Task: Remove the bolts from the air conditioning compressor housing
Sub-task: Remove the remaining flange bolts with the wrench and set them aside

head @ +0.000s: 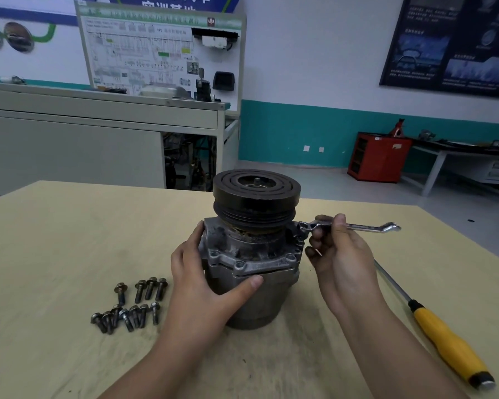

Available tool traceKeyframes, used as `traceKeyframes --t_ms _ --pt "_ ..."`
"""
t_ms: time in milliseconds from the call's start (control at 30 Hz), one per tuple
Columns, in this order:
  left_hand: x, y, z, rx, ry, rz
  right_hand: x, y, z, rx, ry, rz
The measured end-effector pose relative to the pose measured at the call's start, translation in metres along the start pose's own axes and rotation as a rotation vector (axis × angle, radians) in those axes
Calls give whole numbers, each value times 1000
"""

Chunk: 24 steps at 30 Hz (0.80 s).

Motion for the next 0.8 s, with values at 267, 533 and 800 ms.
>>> traceKeyframes --t_ms 267,533,800 --pt "0 -1 1 -9 -14 -2 -5 -22 -7 -574 -543 -37" --pt "-1 -2 6 -31 -19 -9 -5 -30 2 -828 -775 -144" --pt "-1 -2 6 -48 -10 -7 -6 -29 10 -961 -911 -150"
Point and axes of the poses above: each hand's wrist, its own y-axis towards the middle knuckle, its own x-axis out of the palm, z = x × y, the point moved 1 cm from there along y, towards the middle knuckle, and after that the axes turned 5 degrees about y, right-handed, at the moved point
